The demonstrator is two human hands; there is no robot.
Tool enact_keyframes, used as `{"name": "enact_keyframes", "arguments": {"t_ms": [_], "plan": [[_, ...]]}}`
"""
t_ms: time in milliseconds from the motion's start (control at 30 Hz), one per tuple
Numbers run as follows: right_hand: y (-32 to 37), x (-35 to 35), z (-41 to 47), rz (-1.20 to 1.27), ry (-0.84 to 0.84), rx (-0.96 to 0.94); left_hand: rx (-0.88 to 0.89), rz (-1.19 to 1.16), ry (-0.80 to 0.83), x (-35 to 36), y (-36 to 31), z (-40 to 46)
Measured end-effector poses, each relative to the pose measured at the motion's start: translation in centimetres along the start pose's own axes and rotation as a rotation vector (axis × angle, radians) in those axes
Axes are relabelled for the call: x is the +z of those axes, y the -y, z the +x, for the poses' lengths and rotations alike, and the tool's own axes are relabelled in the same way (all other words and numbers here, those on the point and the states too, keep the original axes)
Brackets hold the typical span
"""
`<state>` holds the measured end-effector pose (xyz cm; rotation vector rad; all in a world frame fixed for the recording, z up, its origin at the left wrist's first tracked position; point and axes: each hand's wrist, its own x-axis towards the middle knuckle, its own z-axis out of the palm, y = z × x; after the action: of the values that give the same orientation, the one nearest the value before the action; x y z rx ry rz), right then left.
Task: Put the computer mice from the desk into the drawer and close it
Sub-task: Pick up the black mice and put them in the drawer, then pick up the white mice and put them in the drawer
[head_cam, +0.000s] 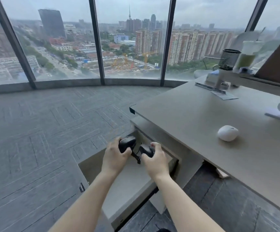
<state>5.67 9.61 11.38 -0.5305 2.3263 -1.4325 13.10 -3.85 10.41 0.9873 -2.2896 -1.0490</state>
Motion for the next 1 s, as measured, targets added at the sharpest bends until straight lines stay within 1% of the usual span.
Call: {"name": "enact_keyframes", "arguments": {"t_ms": [100,167,267,333,400,467,533,600,633,700,733,800,867,933,1000], "plan": [[-2.6,2.7,2.0,-0.172,0.035,0.101,-0.121,0.029,0.070,2.0,3.3,0.4],[-3.9,4.2,3.3,-0.307,0.090,0.147,-0.194,0.104,0.128,3.5,5.1,0.7],[-5.1,5.7,4.6,-0.567,0.191,0.141,-0.286,0.269,0.210,5.4,7.3,1.1],[-5.7,6.5,5.4,-0.770,0.284,0.127,-0.315,0.398,0.277,6.2,8.4,1.0],[-6.4,7.4,5.9,-0.913,0.356,0.155,-0.332,0.522,0.336,6.9,9.4,0.8],[-7.2,8.2,6.3,-0.983,0.390,0.181,-0.349,0.609,0.367,7.5,10.1,0.8],[-7.7,8.6,6.3,-1.029,0.410,0.185,-0.357,0.639,0.375,7.8,10.2,0.9],[-7.6,8.3,6.0,-1.039,0.423,0.169,-0.353,0.612,0.354,7.6,9.3,1.0],[-7.2,7.9,5.8,-1.007,0.417,0.150,-0.341,0.572,0.317,7.2,8.5,1.1],[-5.5,6.2,5.2,-0.875,0.342,0.066,-0.258,0.440,0.200,6.4,6.1,1.7],[-4.5,4.9,4.8,-0.803,0.283,0.004,-0.181,0.346,0.127,6.1,4.5,2.0],[-2.0,1.3,3.7,-0.684,0.120,-0.127,0.026,0.143,-0.015,5.6,0.5,2.5],[0.4,-3.4,2.3,-0.570,-0.083,-0.232,0.209,-0.006,-0.105,5.5,-4.5,2.3],[2.0,-8.6,0.7,-0.458,-0.295,-0.309,0.316,-0.102,-0.103,6.4,-9.6,1.4],[2.1,-14.0,-0.5,-0.389,-0.484,-0.333,0.389,-0.139,0.000,8.6,-14.0,0.3]]}}
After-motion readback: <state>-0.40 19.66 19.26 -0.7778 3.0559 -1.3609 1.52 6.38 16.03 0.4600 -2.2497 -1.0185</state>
